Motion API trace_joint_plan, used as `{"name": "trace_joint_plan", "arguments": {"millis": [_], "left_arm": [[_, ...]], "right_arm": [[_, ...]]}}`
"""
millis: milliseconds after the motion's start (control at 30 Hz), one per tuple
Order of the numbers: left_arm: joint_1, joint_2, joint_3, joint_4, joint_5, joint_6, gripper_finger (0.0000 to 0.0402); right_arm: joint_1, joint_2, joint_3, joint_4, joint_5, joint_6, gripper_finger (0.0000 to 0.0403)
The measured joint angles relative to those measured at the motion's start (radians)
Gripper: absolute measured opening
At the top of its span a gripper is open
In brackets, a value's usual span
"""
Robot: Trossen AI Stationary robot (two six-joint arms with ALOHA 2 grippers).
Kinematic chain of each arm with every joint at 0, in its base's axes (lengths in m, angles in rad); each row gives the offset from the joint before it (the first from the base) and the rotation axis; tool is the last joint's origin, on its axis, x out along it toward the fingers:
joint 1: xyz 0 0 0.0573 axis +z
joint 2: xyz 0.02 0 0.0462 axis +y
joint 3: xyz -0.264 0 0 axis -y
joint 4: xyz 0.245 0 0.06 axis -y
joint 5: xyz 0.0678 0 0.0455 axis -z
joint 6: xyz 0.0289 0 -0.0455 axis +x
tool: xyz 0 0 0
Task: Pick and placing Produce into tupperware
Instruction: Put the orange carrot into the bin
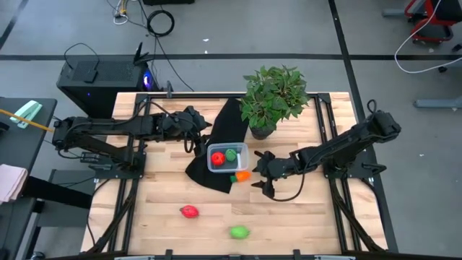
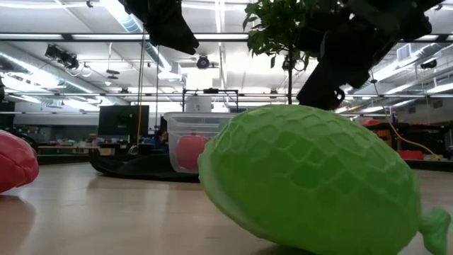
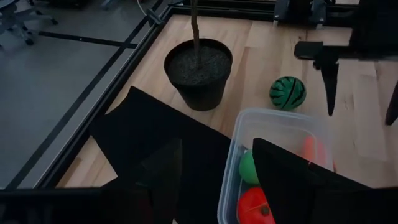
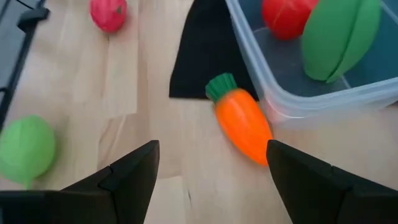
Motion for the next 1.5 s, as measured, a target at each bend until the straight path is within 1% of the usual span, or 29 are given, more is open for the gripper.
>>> {"name": "trace_joint_plan", "arguments": {"millis": [133, 433, 633, 867, 1500], "left_arm": [[0.0, 0.0, 0.0, -0.005, 0.0, 0.002, 0.0199], [0.0, 0.0, 0.0, -0.007, 0.0, 0.015, 0.0203], [0.0, 0.0, 0.0, -0.006, 0.0, 0.015, 0.0197], [0.0, 0.0, 0.0, -0.007, 0.0, 0.014, 0.0201], [0.0, -0.001, 0.0, -0.006, 0.0, 0.013, 0.0192]], "right_arm": [[-0.001, 0.013, 0.0, 0.007, 0.05, 0.009, 0.03], [-0.001, 0.096, 0.0, 0.049, 0.027, -0.006, 0.0293], [-0.015, 0.133, 0.0, 0.073, 0.05, -0.039, 0.0293], [-0.043, 0.178, 0.0, 0.081, 0.07, -0.094, 0.0292], [-0.054, 0.199, 0.0, 0.091, 0.051, -0.121, 0.0283]]}}
